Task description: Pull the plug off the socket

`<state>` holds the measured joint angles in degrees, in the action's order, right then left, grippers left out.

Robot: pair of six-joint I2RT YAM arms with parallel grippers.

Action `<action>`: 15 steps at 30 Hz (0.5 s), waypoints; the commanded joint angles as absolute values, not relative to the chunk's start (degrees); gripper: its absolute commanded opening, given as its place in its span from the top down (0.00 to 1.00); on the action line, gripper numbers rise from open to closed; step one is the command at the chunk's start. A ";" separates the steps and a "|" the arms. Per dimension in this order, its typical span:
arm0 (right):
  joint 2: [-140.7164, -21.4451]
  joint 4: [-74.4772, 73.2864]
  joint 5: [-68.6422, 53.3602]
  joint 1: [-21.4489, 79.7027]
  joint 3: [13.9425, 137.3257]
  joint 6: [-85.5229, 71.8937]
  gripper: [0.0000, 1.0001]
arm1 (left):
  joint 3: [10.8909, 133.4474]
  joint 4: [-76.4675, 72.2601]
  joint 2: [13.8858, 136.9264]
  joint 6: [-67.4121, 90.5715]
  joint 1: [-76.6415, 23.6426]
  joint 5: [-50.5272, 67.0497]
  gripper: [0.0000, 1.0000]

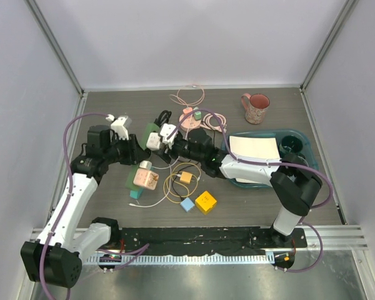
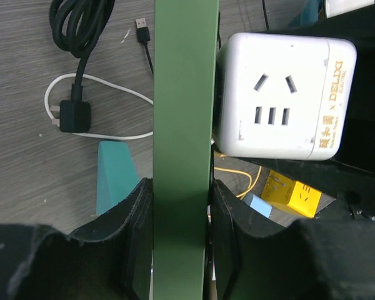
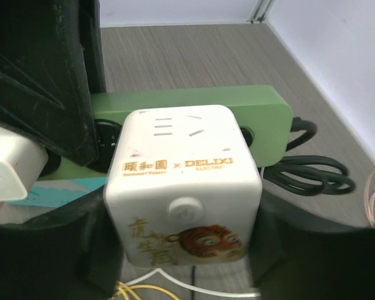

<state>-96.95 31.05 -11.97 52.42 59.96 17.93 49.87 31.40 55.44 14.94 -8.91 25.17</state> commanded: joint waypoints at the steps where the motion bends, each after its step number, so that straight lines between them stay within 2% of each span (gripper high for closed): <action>1: -97.91 34.10 -14.68 52.56 63.28 18.02 0.51 | 51.33 21.18 53.52 15.91 -8.97 29.53 1.00; 2: -97.74 34.36 -14.76 52.56 63.28 17.76 0.62 | 51.33 21.70 53.87 15.82 -9.05 27.88 1.00; 3: -97.65 34.63 -15.03 52.56 63.02 17.49 0.78 | 51.42 22.32 54.22 15.56 -9.05 26.64 1.00; 5: -97.21 34.98 -14.85 52.56 62.84 17.32 0.90 | 52.03 25.03 55.10 15.03 -8.97 22.87 1.00; 6: -97.03 34.81 -14.51 52.65 62.75 17.31 0.99 | 52.81 25.92 56.06 14.86 -8.96 20.07 1.00; 15: -92.74 39.72 -6.69 52.65 58.19 16.79 0.99 | 53.70 29.62 58.89 15.47 -8.09 11.69 1.00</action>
